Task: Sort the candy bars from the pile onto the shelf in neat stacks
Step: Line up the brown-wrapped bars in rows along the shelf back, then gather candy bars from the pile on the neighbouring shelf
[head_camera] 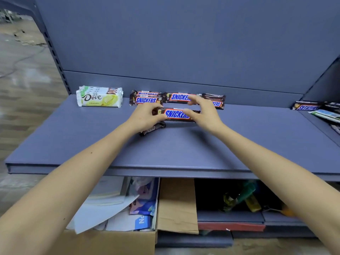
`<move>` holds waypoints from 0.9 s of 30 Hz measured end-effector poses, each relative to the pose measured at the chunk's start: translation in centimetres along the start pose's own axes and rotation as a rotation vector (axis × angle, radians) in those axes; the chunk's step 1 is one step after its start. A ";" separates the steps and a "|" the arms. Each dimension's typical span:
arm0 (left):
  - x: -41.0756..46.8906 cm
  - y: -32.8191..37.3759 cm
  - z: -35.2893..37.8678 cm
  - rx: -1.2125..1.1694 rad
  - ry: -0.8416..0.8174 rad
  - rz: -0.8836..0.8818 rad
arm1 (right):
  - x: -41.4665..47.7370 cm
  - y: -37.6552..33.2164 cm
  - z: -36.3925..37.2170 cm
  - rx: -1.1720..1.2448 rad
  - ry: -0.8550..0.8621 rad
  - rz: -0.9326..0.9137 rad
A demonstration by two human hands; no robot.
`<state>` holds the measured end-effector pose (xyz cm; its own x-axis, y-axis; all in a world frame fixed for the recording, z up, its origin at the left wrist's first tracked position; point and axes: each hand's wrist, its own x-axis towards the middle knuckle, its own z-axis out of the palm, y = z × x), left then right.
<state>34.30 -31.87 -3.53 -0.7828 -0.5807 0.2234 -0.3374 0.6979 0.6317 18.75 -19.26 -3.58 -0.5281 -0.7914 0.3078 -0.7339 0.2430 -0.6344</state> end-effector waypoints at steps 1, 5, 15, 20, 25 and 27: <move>0.1 0.1 0.3 0.013 -0.023 0.020 | -0.2 0.0 -0.1 -0.080 -0.064 -0.034; 0.2 0.6 1.7 -0.042 -0.042 0.037 | -0.6 0.0 -0.5 -0.191 -0.182 -0.085; -0.2 -2.0 4.4 0.105 0.066 -0.159 | 3.6 0.1 1.0 -0.482 -0.203 -0.121; -0.2 -2.2 4.7 0.227 0.020 -0.143 | 6.9 1.0 2.1 -0.634 -0.125 -0.064; 0.1 -2.6 4.8 0.304 -0.023 -0.141 | 9.1 1.9 2.6 -0.662 -0.114 0.007; 0.3 -2.6 4.6 0.342 -0.054 -0.142 | 9.6 2.2 2.9 -0.641 -0.104 0.043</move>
<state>32.52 -31.90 -8.54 -0.7390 -0.6652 0.1066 -0.5926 0.7171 0.3668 13.29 -27.96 -4.08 -0.5426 -0.8156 0.2011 -0.8392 0.5370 -0.0863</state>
